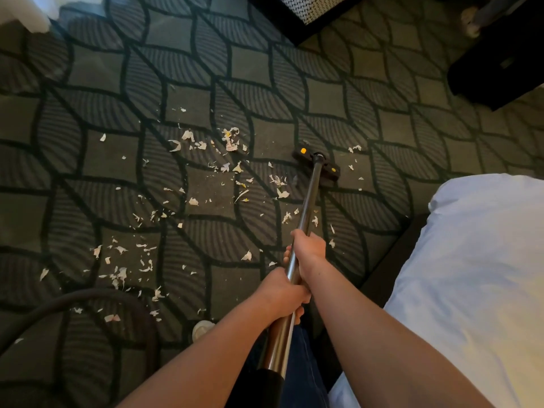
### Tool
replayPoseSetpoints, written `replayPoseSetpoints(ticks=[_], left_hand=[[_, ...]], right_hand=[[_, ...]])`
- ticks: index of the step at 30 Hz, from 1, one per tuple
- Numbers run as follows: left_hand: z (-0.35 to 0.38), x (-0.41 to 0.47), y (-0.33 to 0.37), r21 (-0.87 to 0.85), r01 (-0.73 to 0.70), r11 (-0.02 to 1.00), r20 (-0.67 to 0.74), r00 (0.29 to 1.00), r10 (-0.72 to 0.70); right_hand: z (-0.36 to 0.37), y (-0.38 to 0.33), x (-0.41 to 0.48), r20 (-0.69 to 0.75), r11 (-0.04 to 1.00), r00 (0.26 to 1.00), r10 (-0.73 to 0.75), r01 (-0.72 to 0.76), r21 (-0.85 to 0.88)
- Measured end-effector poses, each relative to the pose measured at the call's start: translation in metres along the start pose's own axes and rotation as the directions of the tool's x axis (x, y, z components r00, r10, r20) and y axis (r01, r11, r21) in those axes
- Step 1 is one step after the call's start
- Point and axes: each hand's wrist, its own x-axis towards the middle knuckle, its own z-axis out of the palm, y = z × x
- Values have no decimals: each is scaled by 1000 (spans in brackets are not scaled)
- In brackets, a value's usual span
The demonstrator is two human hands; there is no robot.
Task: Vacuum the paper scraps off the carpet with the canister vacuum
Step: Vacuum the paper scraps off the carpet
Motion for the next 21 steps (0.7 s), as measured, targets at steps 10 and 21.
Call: replayPoseSetpoints(ticks=[10, 21], left_hand=[[47, 62, 85, 87, -38, 996, -8, 999, 39], [114, 152, 199, 162, -71, 984, 35, 997, 66]], right_hand=[[-53, -76, 72, -59, 998, 997, -39, 42, 39], [-124, -167, 178, -100, 993, 994, -33, 45, 113]])
